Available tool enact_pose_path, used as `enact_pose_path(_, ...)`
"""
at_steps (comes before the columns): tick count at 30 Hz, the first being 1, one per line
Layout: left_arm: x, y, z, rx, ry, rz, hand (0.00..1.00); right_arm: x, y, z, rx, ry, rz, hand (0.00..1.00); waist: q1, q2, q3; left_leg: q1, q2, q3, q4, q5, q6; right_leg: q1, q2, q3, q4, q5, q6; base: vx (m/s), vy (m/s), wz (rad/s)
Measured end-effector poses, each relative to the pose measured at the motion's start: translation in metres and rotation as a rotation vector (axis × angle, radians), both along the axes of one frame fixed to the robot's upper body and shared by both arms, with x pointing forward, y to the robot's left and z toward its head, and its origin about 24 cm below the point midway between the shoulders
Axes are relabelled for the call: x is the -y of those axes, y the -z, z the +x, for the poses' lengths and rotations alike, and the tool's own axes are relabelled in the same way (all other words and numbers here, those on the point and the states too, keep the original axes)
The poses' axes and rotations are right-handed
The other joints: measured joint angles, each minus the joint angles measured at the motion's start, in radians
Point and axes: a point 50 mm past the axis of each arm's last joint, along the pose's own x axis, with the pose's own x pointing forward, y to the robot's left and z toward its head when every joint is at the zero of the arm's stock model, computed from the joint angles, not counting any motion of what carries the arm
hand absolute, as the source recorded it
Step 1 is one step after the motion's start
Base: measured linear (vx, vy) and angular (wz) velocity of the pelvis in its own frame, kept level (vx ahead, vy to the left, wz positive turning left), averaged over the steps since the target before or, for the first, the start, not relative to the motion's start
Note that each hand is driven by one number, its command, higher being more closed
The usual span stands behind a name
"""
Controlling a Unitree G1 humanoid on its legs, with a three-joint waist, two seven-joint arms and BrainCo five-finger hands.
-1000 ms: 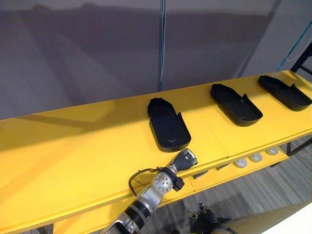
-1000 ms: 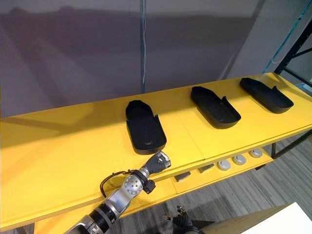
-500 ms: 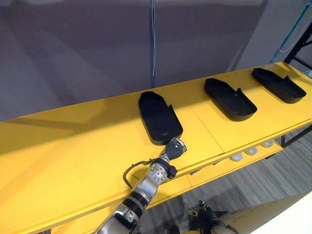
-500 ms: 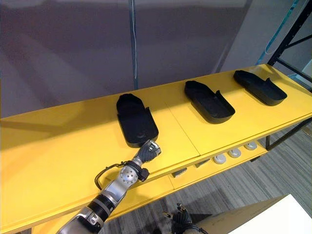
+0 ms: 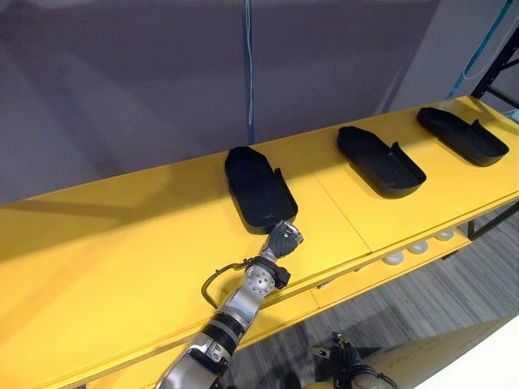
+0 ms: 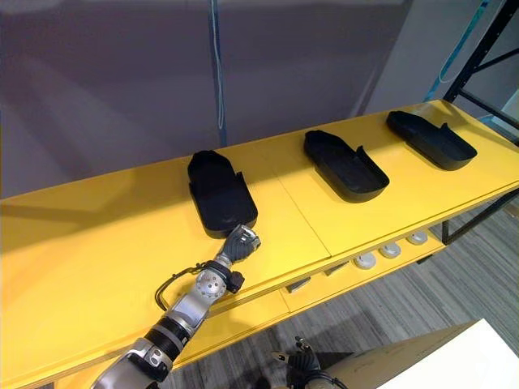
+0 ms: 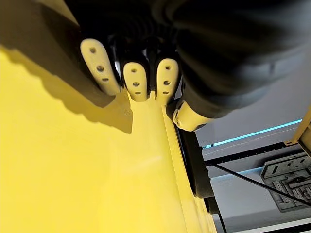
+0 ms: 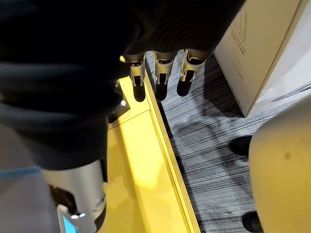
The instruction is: Walk over and take plastic housings, then place them on the shelf
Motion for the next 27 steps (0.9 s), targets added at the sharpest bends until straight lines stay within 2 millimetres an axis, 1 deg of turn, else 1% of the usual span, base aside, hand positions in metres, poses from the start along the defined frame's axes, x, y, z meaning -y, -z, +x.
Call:
enact_pose_path(2, 0.000, -0.003, -0.002, 0.010, -0.001, -0.012, 1.00, 0.000, 0.000, 0.000, 0.002, -0.001, -0.001, 0.00, 0.000, 0.003, 0.002, 0.000, 0.000, -0.001, 0.000, 0.000, 0.000, 0.000, 0.000, -0.001, 0.000, 0.000, 0.000, -0.02, -0.006, 0.00)
enact_pose_path(5, -0.001, -0.018, -0.013, 0.075, 0.020, -0.078, 1.00, 0.002, -0.001, 0.001, 0.004, -0.001, -0.005, 0.00, 0.004, 0.009, 0.005, 0.000, -0.001, -0.007, 0.000, 0.000, 0.000, 0.002, -0.001, -0.004, 0.001, 0.000, 0.000, -0.01, -0.005, 0.03)
enact_pose_path(7, -0.007, -0.042, -0.023, 0.176, 0.036, -0.155, 1.00, 0.003, -0.001, 0.001, 0.003, -0.002, -0.008, 0.00, 0.008, 0.012, 0.005, 0.002, -0.001, -0.016, 0.000, 0.000, 0.001, 0.006, 0.000, -0.009, 0.002, 0.000, 0.000, 0.00, -0.001, 0.07)
enact_pose_path(8, -0.009, -0.050, -0.025, 0.210, 0.039, -0.169, 1.00, 0.003, -0.001, 0.000, 0.002, -0.003, -0.010, 0.00, 0.011, 0.014, 0.005, 0.003, -0.001, -0.018, 0.000, 0.001, 0.001, 0.007, 0.000, -0.010, 0.003, -0.001, 0.000, -0.01, -0.002, 0.08)
enact_pose_path(9, -0.013, -0.066, -0.030, 0.281, 0.043, -0.198, 1.00, 0.005, 0.000, -0.001, -0.001, -0.002, -0.014, 0.00, 0.021, 0.017, 0.003, 0.004, -0.001, -0.022, 0.000, 0.000, 0.001, 0.007, -0.001, -0.010, 0.008, -0.006, 0.001, -0.01, -0.005, 0.06)
enact_pose_path(10, -0.015, -0.074, -0.032, 0.322, 0.047, -0.217, 1.00, 0.007, 0.000, -0.002, -0.003, -0.002, -0.017, 0.00, 0.028, 0.020, 0.003, 0.004, -0.002, -0.024, 0.000, 0.000, 0.001, 0.006, -0.002, -0.011, 0.013, -0.009, 0.001, -0.03, -0.009, 0.08)
enact_pose_path(11, -0.020, -0.092, -0.038, 0.407, 0.042, -0.258, 1.00, 0.009, 0.000, -0.003, -0.007, -0.001, -0.023, 0.00, 0.040, 0.024, 0.003, 0.006, -0.003, -0.028, 0.000, 0.000, 0.001, 0.005, -0.003, -0.014, 0.022, -0.014, 0.003, -0.03, -0.011, 0.08)
enact_pose_path(12, -0.031, -0.107, -0.045, 0.489, 0.012, -0.298, 1.00, 0.010, 0.001, -0.005, -0.010, -0.001, -0.026, 0.00, 0.051, 0.027, 0.001, 0.008, -0.003, -0.032, 0.000, 0.000, 0.001, 0.005, -0.004, -0.017, 0.031, -0.019, 0.003, -0.03, -0.009, 0.08)
enact_pose_path(13, -0.037, -0.114, -0.048, 0.527, -0.009, -0.316, 1.00, 0.011, 0.001, -0.005, -0.011, -0.001, -0.028, 0.00, 0.055, 0.029, 0.000, 0.010, -0.003, -0.033, 0.000, 0.000, 0.001, 0.005, -0.005, -0.018, 0.037, -0.022, 0.004, -0.03, -0.015, 0.18)
enact_pose_path(14, -0.057, -0.125, -0.055, 0.606, -0.080, -0.343, 1.00, 0.013, 0.001, -0.007, -0.010, 0.000, -0.032, 0.00, 0.061, 0.031, -0.004, 0.009, -0.006, -0.050, 0.003, 0.001, 0.002, 0.007, -0.008, -0.032, 0.047, -0.031, 0.003, -0.02, -0.023, 0.26)
enact_pose_path(16, -0.086, -0.132, -0.065, 0.678, -0.213, -0.356, 1.00, 0.015, 0.001, -0.008, -0.009, -0.001, -0.038, 0.00, 0.071, 0.032, -0.005, 0.016, -0.009, -0.067, 0.008, 0.002, 0.003, 0.013, -0.011, -0.047, 0.068, -0.044, 0.003, -0.01, -0.022, 0.26)
enact_pose_path(17, -0.093, -0.132, -0.068, 0.692, -0.254, -0.355, 1.00, 0.016, 0.001, -0.009, -0.010, -0.001, -0.039, 0.00, 0.075, 0.031, -0.005, 0.019, -0.009, -0.072, 0.009, 0.002, 0.003, 0.016, -0.012, -0.051, 0.072, -0.047, 0.002, -0.01, -0.018, 0.24)
enact_pose_path(18, -0.117, -0.132, -0.076, 0.728, -0.374, -0.342, 1.00, 0.017, 0.002, -0.010, -0.015, 0.000, -0.044, 0.00, 0.084, 0.030, -0.006, 0.024, -0.011, -0.084, 0.011, 0.002, 0.003, 0.024, -0.014, -0.064, 0.079, -0.055, 0.000, -0.02, -0.023, 0.23)
enact_pose_path(19, -0.137, -0.131, -0.084, 0.751, -0.481, -0.327, 1.00, 0.019, 0.003, -0.013, -0.025, 0.000, -0.048, 0.00, 0.102, 0.030, -0.007, 0.024, -0.012, -0.091, 0.012, 0.002, 0.003, 0.024, -0.015, -0.068, 0.091, -0.063, 0.000, -0.03, -0.025, 0.24)
enact_pose_path(20, -0.147, -0.130, -0.089, 0.764, -0.540, -0.320, 1.00, 0.020, 0.004, -0.015, -0.029, 0.003, -0.048, 0.00, 0.112, 0.030, -0.009, 0.022, -0.012, -0.097, 0.012, 0.002, 0.003, 0.024, -0.016, -0.073, 0.095, -0.066, 0.000, -0.04, -0.029, 0.23)
enact_pose_path(22, -0.183, -0.122, -0.109, 0.786, -0.773, -0.294, 1.00, 0.022, 0.005, -0.019, -0.045, 0.007, -0.051, 0.00, 0.137, 0.025, -0.016, 0.021, -0.015, -0.120, 0.012, 0.003, 0.005, 0.024, -0.021, -0.093, 0.115, -0.081, 0.001, -0.04, -0.033, 0.28)
enact_pose_path(23, -0.197, -0.118, -0.118, 0.786, -0.862, -0.300, 1.00, 0.023, 0.006, -0.021, -0.050, 0.015, -0.051, 0.00, 0.148, 0.025, -0.018, 0.022, -0.016, -0.124, 0.012, 0.004, 0.006, 0.024, -0.023, -0.097, 0.121, -0.085, 0.002, -0.02, -0.020, 0.20)
enact_pose_path(25, -0.221, -0.107, -0.141, 0.779, -1.048, -0.311, 1.00, 0.022, 0.007, -0.026, -0.059, 0.035, -0.046, 0.00, 0.162, 0.021, -0.027, 0.017, -0.019, -0.137, 0.011, 0.006, 0.009, 0.024, -0.027, -0.114, 0.125, -0.090, 0.003, -0.01, -0.013, 0.18)
enact_pose_path(26, -0.226, -0.104, -0.147, 0.774, -1.091, -0.313, 1.00, 0.022, 0.008, -0.028, -0.062, 0.038, -0.044, 0.00, 0.171, 0.019, -0.032, 0.016, -0.019, -0.138, 0.011, 0.006, 0.009, 0.024, -0.028, -0.116, 0.125, -0.091, 0.003, 0.00, -0.012, 0.15)
enact_pose_path(27, -0.237, -0.098, -0.159, 0.762, -1.183, -0.321, 1.00, 0.020, 0.008, -0.031, -0.061, 0.041, -0.039, 0.00, 0.179, 0.014, -0.040, 0.015, -0.019, -0.139, 0.011, 0.006, 0.009, 0.025, -0.029, -0.120, 0.125, -0.092, 0.003, 0.01, -0.013, 0.09)
